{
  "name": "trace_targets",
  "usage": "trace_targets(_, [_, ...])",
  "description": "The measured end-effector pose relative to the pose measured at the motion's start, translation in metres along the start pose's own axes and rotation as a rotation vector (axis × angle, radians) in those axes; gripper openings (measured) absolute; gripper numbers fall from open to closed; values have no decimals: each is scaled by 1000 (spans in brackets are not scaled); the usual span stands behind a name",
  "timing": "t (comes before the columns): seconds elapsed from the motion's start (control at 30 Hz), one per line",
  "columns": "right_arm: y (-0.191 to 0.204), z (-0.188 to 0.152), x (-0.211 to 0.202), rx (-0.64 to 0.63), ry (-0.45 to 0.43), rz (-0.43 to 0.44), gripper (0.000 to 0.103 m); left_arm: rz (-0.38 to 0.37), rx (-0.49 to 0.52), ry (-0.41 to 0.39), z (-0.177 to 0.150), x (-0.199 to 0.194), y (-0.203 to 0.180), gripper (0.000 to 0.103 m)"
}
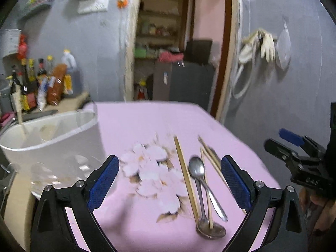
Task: Organize utensils
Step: 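Move both tools back over the utensils on the cloth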
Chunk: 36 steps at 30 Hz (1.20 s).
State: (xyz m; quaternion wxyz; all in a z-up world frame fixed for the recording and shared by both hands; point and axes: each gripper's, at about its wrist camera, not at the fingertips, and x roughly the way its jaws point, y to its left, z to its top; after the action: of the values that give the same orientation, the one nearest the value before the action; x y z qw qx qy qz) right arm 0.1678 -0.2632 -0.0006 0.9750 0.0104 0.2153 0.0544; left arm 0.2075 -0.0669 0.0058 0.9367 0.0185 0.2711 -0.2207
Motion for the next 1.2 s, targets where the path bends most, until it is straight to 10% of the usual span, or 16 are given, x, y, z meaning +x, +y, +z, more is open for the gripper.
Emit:
trace_targets(0.23, [-4, -15, 28, -12, 172, 26, 48, -47, 28, 156, -6, 38, -4, 68])
trace_targets(0.63, [4, -25, 55, -47, 321, 74, 26, -119, 7, 401, -10, 99, -1, 20])
trace_targets(1.2, [16, -24, 82, -123, 410, 35, 25, -96, -12, 485, 3, 130, -2, 11])
